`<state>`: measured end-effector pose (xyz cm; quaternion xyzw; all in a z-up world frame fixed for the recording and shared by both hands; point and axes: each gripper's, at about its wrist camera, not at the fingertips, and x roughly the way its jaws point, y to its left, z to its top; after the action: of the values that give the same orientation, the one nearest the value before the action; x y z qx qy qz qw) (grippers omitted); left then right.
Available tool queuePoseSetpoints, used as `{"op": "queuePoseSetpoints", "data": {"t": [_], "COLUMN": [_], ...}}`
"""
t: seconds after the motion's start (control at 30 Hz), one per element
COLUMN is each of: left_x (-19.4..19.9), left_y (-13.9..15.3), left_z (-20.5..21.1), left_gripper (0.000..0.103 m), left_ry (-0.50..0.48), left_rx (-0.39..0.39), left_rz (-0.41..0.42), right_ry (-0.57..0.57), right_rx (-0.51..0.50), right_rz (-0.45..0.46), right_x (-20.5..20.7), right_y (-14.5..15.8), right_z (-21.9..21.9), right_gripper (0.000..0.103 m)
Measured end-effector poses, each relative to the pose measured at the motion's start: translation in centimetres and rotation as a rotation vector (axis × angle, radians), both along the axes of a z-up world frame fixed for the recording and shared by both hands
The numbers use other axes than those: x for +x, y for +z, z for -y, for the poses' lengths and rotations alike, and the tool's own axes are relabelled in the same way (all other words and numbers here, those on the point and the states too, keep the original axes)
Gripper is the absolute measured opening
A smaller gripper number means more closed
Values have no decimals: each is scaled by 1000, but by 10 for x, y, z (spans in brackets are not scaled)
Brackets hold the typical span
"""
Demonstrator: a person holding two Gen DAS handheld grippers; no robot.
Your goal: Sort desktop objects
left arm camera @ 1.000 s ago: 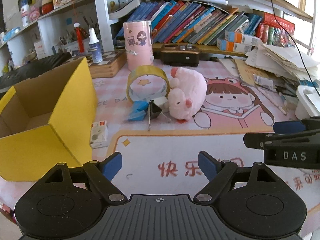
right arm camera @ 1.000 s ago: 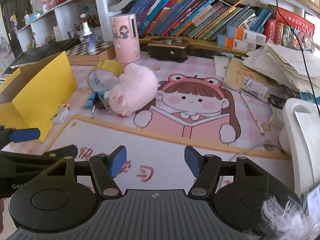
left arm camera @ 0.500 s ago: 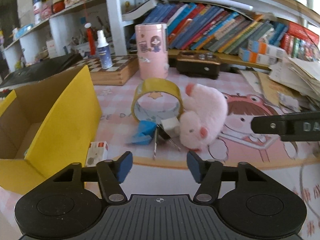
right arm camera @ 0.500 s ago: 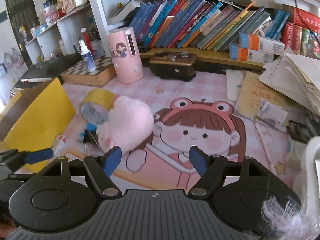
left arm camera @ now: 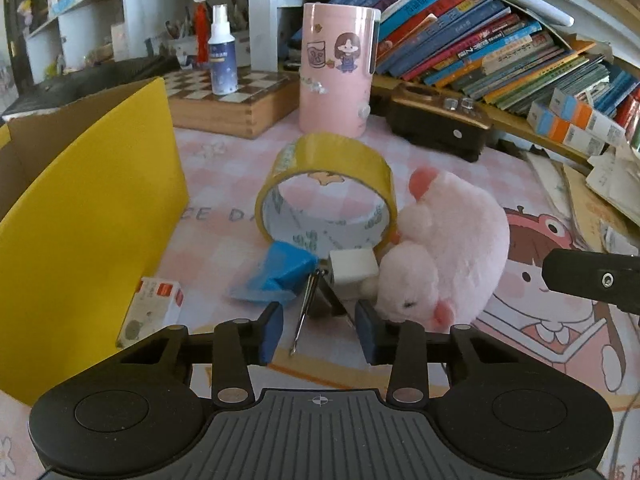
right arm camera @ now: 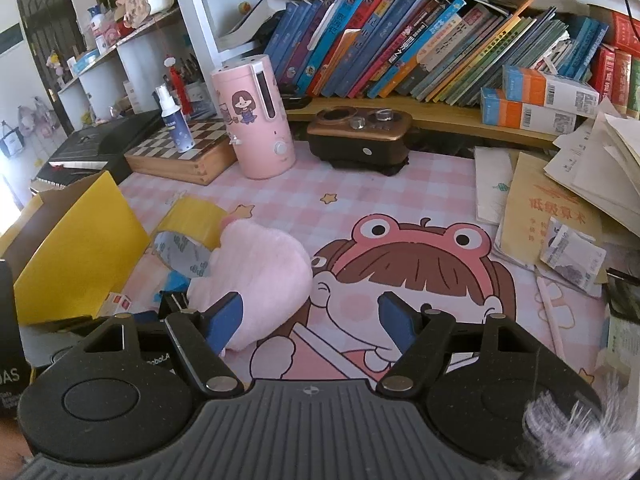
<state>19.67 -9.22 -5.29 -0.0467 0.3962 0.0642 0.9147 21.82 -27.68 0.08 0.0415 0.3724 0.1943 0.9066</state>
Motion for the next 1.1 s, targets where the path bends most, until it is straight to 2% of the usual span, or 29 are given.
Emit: {"op": "queuePoseSetpoints", "data": {"t": [0.17,0.27,0.53,0.73,0.97,1.03,1.1], "left_x": [3,-2,-31,-48,-62,-64,-66], "left_y": [-8,-6,13,24,32,33,35], "left_z": [3,1,-6,-9,-7,-8,-9], "left_gripper": [36,31,18,18,18,18,18], "left_ry": [-9,-29,-78,-85,-103,-101,-99], "left_rx": [12,8,-5,-6,-9,-12,-15], "left_rz": [-4,5,39,53,71,75,78], "right_ry": [12,22,60,72,46,37,39], "right_rx": [-1,5,49,91,131,139,142], "right_rz": [-9,-16,-58,-117,-168,-170,-162], "right_x": [7,10,20,37,56,58,56], "right_y": [-3,-5,-15,-29,-43,-46,-44], "right_z": [-2,-6,-22,-40,-53,-52,-51], "right_gripper": [73,74,84,85,84,81,74]}}
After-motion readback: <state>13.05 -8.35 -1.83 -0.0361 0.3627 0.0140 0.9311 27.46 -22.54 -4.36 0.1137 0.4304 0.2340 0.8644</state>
